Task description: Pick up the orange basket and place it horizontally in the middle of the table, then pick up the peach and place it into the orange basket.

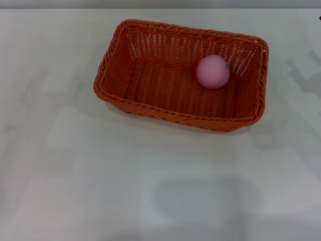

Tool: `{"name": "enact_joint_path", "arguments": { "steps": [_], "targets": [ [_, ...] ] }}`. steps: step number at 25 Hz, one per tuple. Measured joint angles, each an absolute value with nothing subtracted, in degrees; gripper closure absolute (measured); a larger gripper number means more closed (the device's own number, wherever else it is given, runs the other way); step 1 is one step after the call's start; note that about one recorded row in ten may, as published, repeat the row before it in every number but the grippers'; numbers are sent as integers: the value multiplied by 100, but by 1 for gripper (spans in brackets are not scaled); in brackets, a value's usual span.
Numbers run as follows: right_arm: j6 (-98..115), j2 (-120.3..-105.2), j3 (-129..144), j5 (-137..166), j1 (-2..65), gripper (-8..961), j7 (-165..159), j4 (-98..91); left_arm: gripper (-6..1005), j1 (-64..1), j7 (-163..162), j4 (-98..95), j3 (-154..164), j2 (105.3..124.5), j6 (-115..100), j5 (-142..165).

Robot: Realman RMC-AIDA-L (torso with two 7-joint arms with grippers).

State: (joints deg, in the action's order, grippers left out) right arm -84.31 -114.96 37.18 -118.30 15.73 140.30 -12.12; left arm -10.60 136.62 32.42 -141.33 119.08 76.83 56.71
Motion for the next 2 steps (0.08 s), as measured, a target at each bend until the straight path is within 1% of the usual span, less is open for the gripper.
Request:
{"name": "enact_joint_path", "arguments": {
  "steps": [2],
  "targets": [
    [-8431, -11496, 3718, -11830, 1573, 214, 14017, -1212, 149, -1080, 13659, 3242, -14133, 11903, 7683, 5672]
  ]
}}
